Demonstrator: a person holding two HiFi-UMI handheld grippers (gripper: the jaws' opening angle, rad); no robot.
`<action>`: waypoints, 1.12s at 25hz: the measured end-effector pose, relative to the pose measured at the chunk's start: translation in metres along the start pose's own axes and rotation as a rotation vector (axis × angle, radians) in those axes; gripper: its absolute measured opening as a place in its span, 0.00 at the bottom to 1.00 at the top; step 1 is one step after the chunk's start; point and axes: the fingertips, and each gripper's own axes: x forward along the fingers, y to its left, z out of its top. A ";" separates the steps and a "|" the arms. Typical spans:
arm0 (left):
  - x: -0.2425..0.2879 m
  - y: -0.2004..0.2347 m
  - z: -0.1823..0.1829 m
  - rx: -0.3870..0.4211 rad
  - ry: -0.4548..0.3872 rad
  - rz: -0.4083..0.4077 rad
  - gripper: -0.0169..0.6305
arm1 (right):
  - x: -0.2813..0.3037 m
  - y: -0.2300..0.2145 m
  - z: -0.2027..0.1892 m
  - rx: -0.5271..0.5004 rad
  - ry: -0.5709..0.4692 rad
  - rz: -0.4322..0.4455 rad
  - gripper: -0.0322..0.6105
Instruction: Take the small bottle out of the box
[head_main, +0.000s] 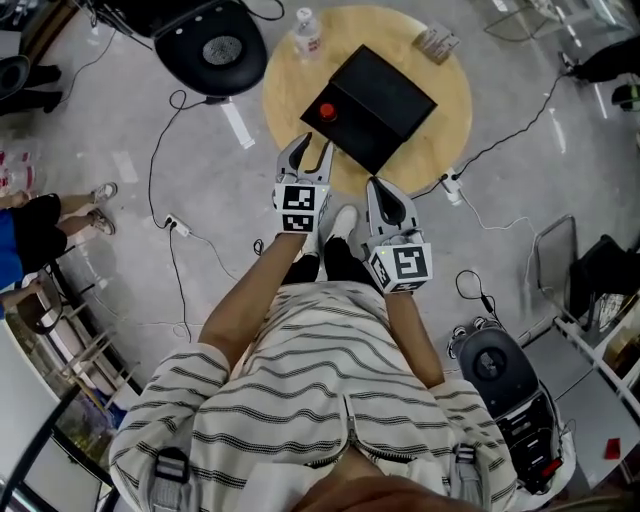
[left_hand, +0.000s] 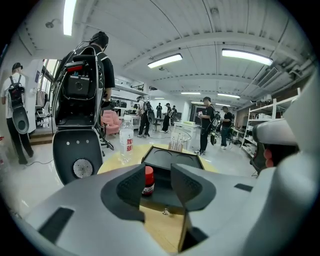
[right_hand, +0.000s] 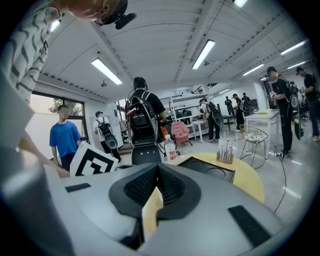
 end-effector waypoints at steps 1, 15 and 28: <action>0.004 0.001 -0.001 -0.003 0.000 0.001 0.26 | 0.001 -0.001 0.000 -0.001 0.002 -0.002 0.08; 0.055 0.024 -0.028 -0.086 0.027 0.043 0.30 | 0.000 -0.006 -0.009 -0.002 0.018 -0.006 0.08; 0.089 0.033 -0.049 -0.011 0.073 0.050 0.31 | -0.006 -0.016 -0.019 0.008 0.032 -0.027 0.08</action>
